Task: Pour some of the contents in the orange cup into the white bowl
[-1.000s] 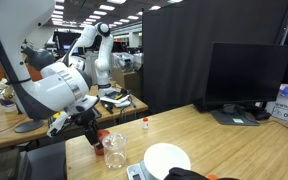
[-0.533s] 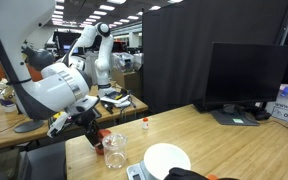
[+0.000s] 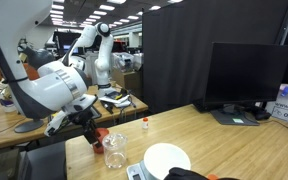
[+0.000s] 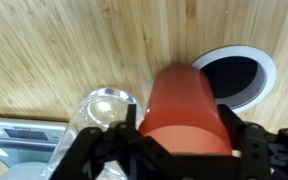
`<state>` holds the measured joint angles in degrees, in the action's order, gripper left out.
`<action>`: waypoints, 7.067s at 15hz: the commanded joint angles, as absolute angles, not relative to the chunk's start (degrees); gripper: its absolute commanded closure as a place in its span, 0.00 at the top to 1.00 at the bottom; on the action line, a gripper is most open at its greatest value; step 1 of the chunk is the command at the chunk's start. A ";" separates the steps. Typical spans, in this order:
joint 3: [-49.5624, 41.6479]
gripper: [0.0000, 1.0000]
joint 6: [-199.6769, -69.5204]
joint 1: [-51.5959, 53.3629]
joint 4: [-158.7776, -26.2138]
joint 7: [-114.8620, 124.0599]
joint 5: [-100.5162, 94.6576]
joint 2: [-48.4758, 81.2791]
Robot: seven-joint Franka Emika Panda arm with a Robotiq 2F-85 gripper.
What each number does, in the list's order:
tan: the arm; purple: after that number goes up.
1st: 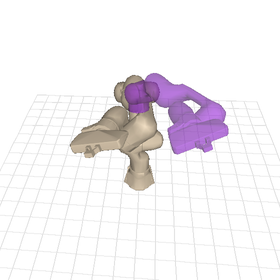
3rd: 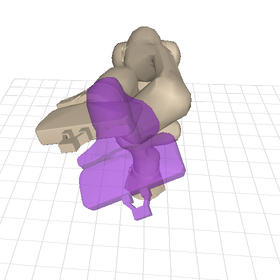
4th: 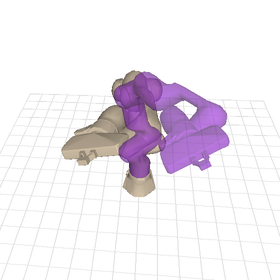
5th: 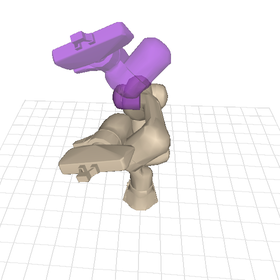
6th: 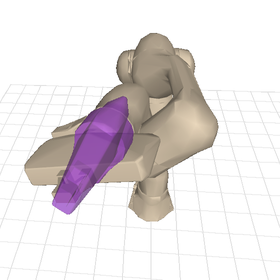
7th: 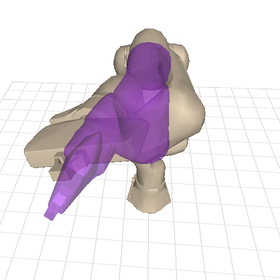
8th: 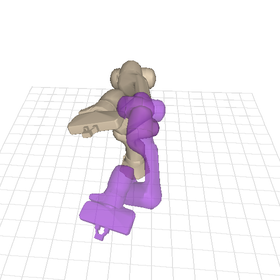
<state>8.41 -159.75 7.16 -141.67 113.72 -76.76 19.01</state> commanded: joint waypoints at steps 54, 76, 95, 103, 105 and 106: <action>-1.49 0.54 -151.31 -1.88 -139.31 29.98 16.28 0.98; -4.81 0.54 -143.56 -5.29 -133.28 26.70 41.45 6.65; -7.06 0.54 -141.36 -7.14 -133.24 27.62 47.46 8.84; -8.55 0.54 -133.42 -9.68 -130.36 27.50 58.12 11.39; -9.12 0.54 -131.28 -10.20 -129.95 27.31 60.56 12.33; -9.36 0.54 -130.26 -10.47 -129.75 27.30 61.63 12.87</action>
